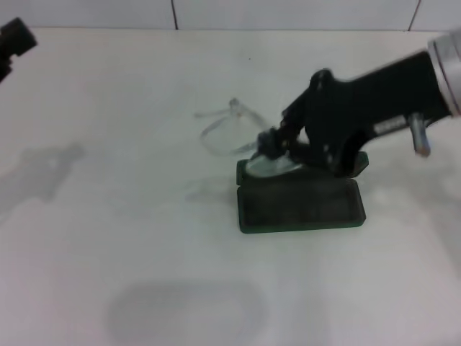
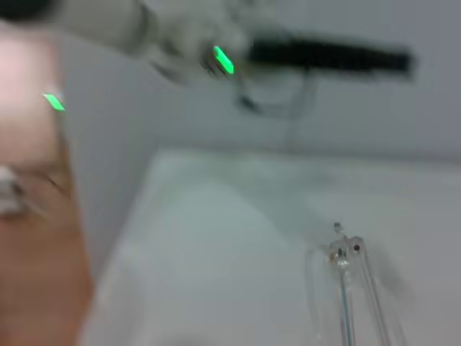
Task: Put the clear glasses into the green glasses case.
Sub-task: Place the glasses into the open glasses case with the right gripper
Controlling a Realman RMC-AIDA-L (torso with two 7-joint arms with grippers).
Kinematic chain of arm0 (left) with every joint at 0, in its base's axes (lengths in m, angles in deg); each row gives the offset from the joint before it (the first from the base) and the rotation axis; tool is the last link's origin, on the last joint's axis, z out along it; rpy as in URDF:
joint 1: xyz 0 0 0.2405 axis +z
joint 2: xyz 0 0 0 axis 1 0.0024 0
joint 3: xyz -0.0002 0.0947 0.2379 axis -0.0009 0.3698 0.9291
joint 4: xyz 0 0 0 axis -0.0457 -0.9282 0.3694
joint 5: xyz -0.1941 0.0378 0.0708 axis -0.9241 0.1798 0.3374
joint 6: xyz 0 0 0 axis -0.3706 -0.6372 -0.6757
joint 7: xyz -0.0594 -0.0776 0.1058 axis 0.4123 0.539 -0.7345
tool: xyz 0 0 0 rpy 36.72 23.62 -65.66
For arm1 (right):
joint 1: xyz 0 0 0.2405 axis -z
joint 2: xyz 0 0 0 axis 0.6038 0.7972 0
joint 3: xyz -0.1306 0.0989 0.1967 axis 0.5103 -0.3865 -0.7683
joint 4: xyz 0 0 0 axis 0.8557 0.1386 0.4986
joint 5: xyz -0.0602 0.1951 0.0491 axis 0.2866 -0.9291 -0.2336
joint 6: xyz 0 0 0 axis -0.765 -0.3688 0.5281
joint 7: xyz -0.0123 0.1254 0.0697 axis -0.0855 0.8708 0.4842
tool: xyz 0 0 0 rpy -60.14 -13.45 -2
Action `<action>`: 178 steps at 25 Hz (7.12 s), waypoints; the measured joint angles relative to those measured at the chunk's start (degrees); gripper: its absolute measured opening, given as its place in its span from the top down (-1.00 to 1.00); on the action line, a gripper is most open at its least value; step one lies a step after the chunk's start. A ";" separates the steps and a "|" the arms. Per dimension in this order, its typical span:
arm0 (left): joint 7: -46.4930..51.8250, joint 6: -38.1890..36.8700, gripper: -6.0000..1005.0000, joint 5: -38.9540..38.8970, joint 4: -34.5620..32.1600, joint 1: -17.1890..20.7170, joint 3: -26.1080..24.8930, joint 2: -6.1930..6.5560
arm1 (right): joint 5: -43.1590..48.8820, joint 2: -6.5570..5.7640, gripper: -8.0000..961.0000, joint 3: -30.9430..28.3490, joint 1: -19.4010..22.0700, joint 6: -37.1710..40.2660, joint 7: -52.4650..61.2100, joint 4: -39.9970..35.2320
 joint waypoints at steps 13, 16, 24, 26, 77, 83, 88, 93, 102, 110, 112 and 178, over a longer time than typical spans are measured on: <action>0.19 0.04 0.86 0.17 -0.58 2.11 -2.96 -1.17 | 18.10 0.14 0.86 2.43 -16.35 19.33 30.12 -4.10; 0.19 0.03 0.86 0.20 -0.56 2.32 -2.99 -1.26 | 21.35 0.06 0.86 4.86 -17.14 19.40 30.65 -2.04; -0.34 0.27 0.86 0.24 -0.07 1.94 -3.05 -2.41 | 25.93 0.11 0.86 8.42 -18.26 19.42 20.80 6.17; -0.83 0.79 0.86 0.32 -0.02 2.03 -3.06 -3.02 | 27.39 0.07 0.86 9.06 -18.86 19.85 17.98 6.75; -12.81 1.97 0.86 3.22 4.64 3.95 -3.01 -5.04 | 29.00 0.61 0.86 22.85 -26.59 -1.20 8.42 25.80; -12.81 2.43 0.86 3.55 4.64 3.90 -3.01 -5.03 | 28.94 0.62 0.86 23.21 -28.25 -0.77 10.79 26.30; -12.81 2.88 0.86 3.57 4.64 3.86 -3.00 -5.03 | 28.68 0.62 0.86 23.35 -30.51 0.76 13.97 27.04; -12.84 2.96 0.86 3.63 4.64 3.86 -2.86 -5.03 | 26.62 0.62 0.86 23.11 -33.86 1.90 16.76 31.44; -14.09 3.03 0.86 4.63 4.91 3.93 -2.76 -5.14 | 24.63 0.62 0.86 23.07 -36.84 2.29 18.24 36.86; -14.42 3.03 0.86 5.22 4.94 3.87 -2.69 -5.41 | 24.89 0.61 0.86 23.27 -38.01 1.41 18.55 40.30; -14.73 3.03 0.86 5.22 5.03 3.89 -2.65 -5.48 | 24.91 0.61 0.86 23.35 -38.03 0.71 18.40 40.96; -15.80 4.26 0.86 7.35 6.04 4.48 -2.62 -6.51 | 23.61 0.61 0.71 28.01 -37.62 -4.80 17.72 43.71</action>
